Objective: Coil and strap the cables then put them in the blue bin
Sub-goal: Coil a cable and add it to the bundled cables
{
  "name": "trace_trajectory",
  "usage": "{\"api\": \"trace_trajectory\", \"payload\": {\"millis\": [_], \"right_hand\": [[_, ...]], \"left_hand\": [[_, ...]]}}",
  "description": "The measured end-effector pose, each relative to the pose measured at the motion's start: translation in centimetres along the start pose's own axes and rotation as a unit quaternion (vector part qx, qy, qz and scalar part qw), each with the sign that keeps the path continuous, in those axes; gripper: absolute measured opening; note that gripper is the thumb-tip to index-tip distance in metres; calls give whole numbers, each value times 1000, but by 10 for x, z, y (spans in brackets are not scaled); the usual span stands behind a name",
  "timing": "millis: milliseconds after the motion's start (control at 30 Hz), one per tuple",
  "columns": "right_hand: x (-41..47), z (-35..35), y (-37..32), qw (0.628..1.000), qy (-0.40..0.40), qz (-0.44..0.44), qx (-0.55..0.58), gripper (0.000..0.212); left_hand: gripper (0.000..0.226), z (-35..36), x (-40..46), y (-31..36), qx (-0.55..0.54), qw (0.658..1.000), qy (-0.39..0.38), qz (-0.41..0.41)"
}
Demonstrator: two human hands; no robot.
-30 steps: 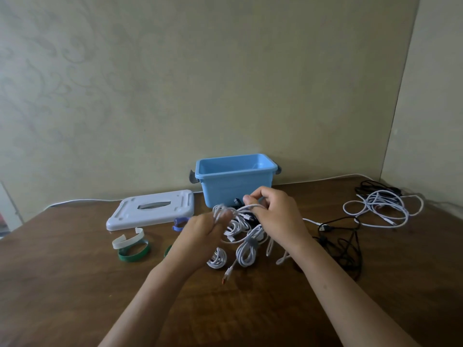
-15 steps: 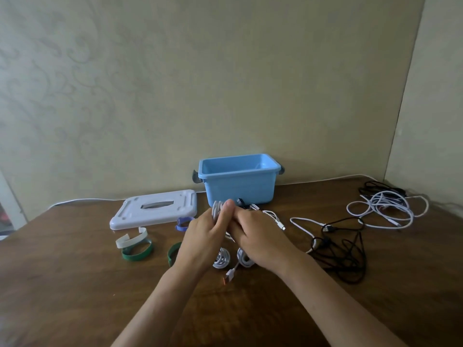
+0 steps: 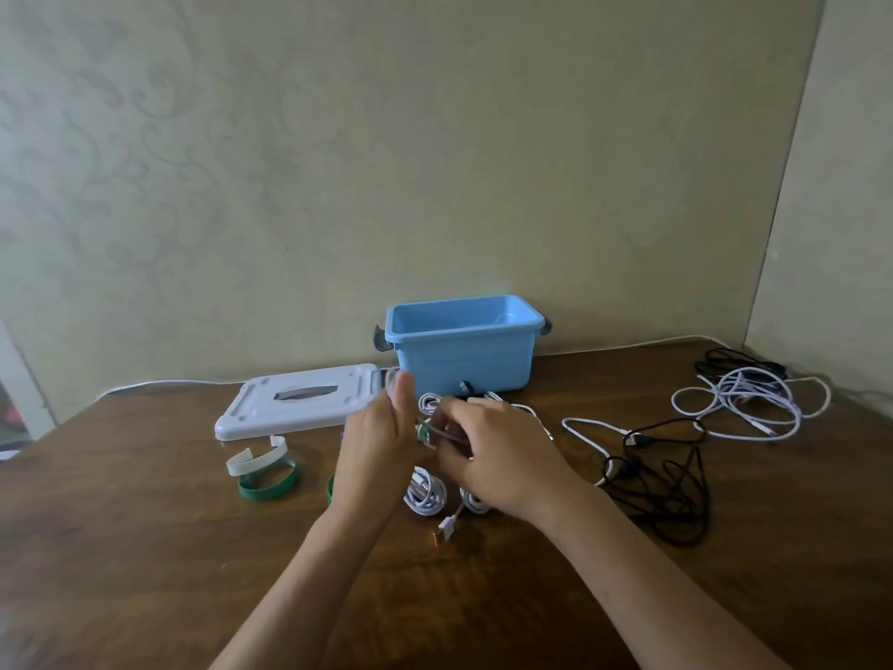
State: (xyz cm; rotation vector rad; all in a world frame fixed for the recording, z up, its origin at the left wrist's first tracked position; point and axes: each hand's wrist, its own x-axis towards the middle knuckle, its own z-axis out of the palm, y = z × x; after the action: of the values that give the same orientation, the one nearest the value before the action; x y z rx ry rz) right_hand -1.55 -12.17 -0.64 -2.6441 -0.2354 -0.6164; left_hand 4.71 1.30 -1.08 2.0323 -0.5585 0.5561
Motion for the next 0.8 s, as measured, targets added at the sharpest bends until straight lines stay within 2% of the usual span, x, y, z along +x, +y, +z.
{"api": "trace_trajectory", "payload": {"millis": [100, 167, 333, 467, 700, 800], "right_hand": [[-2, -3, 0, 999, -24, 18, -23, 25], [-3, 0, -1, 999, -29, 13, -11, 28], [-3, 15, -4, 998, -55, -27, -19, 28], [-3, 17, -9, 996, -76, -23, -29, 35], [-3, 18, -14, 996, -72, -3, -51, 32], [0, 18, -12, 994, -90, 17, -65, 32]], "left_hand": [[60, -4, 10, -11, -29, 997, 59, -37], [59, -6, 14, -14, -60, 993, 76, -65], [55, -9, 14, -13, -102, 987, 74, -99], [55, -8, 16, -17, -117, 987, 56, -94], [62, 0, 14, -16, -122, 987, 47, -94], [59, -1, 13, -12, -186, 976, 42, -104]]}}
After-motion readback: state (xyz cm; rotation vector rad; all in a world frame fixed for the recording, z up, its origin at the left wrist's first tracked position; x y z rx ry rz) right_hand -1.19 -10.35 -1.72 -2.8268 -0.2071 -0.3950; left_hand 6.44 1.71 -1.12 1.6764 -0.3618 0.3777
